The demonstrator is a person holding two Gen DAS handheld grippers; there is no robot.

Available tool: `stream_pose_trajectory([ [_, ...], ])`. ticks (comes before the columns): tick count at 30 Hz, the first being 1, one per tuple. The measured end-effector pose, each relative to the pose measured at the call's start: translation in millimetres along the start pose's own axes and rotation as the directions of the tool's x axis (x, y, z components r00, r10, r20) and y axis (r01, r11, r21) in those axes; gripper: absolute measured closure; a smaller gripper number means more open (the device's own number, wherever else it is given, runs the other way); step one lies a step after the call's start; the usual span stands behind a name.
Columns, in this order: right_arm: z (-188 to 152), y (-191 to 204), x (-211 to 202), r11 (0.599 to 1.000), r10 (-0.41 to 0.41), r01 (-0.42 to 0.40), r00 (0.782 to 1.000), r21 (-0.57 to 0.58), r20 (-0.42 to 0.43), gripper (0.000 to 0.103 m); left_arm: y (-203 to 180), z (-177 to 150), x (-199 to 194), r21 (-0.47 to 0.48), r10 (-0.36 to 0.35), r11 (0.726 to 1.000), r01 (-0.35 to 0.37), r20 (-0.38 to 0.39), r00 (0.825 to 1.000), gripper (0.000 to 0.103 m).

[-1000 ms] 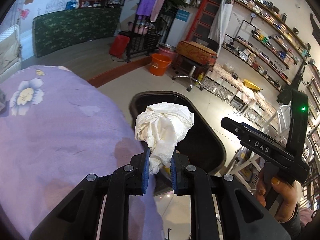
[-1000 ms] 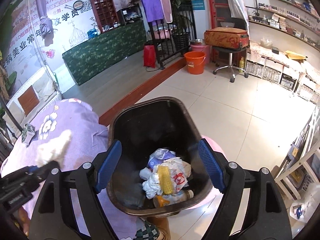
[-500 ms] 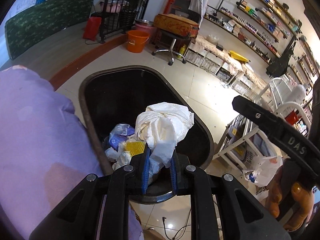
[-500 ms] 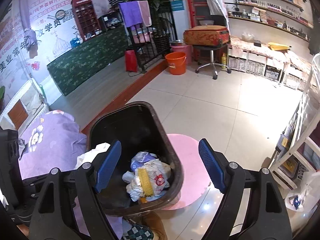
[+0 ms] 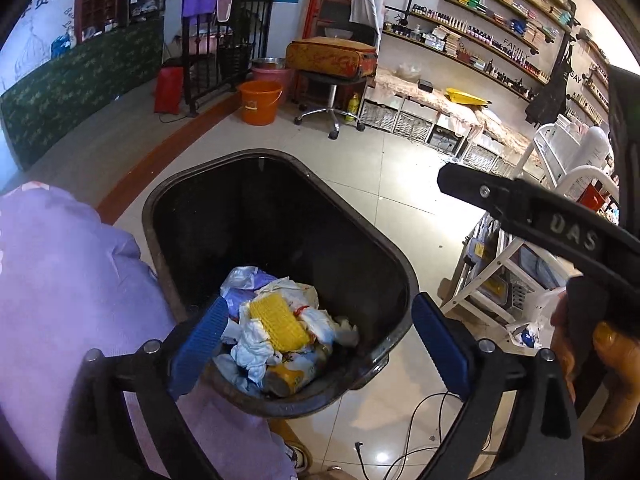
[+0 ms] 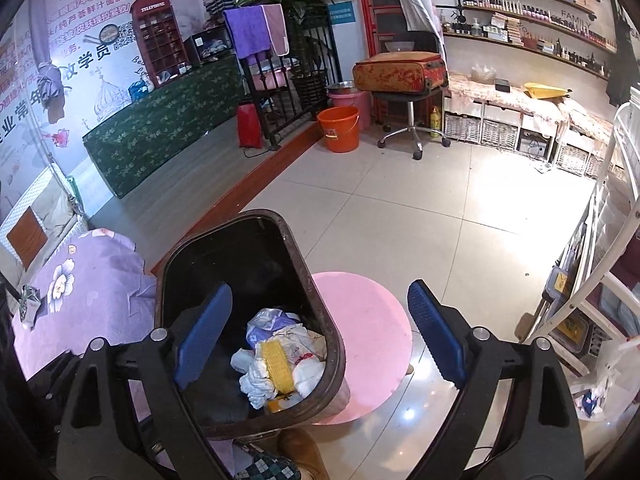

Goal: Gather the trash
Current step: 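Open the left tool to drop the white cloth into the bin, then move both tools back over the green milk carton on the table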

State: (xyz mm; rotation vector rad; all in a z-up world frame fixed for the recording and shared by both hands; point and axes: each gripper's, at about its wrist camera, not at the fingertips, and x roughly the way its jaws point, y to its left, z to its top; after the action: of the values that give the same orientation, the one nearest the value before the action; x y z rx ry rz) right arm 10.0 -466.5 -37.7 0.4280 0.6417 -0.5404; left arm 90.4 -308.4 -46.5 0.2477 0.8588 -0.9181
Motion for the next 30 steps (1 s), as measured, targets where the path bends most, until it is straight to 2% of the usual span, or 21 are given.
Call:
stream_pose_trajectory([
  [3,0,5,2,1.000,0.013,-0.013,1.000,-0.006,-0.004,0.014,6,-4,-10,-0.018,0.010,1.000,-0.010,0.027,1.000,0.006],
  [9,1,19,4,0.998,0.048,-0.049,0.999,-0.030,-0.022,0.014,19,-13,-34,-0.066,0.042,0.997,-0.037,0.069,0.997,0.006],
  [16,-7,61,5,0.986,0.129,-0.133,0.991,-0.096,-0.045,0.013,53,-32,-72,-0.178,0.154,0.975,-0.130,0.130,0.979,0.006],
  [21,-16,107,7,0.955,0.205,-0.219,0.975,-0.199,-0.088,0.013,89,-49,-92,-0.272,0.246,0.939,-0.210,0.106,0.964,0.006],
  [27,-28,165,13,0.885,0.287,-0.330,0.942,-0.329,-0.174,0.013,131,-69,-115,-0.362,0.337,0.883,-0.297,0.050,0.940,0.006],
  [30,-36,196,16,0.843,0.325,-0.391,0.917,-0.368,-0.230,0.013,150,-83,-128,-0.395,0.378,0.855,-0.335,0.034,0.925,0.006],
])
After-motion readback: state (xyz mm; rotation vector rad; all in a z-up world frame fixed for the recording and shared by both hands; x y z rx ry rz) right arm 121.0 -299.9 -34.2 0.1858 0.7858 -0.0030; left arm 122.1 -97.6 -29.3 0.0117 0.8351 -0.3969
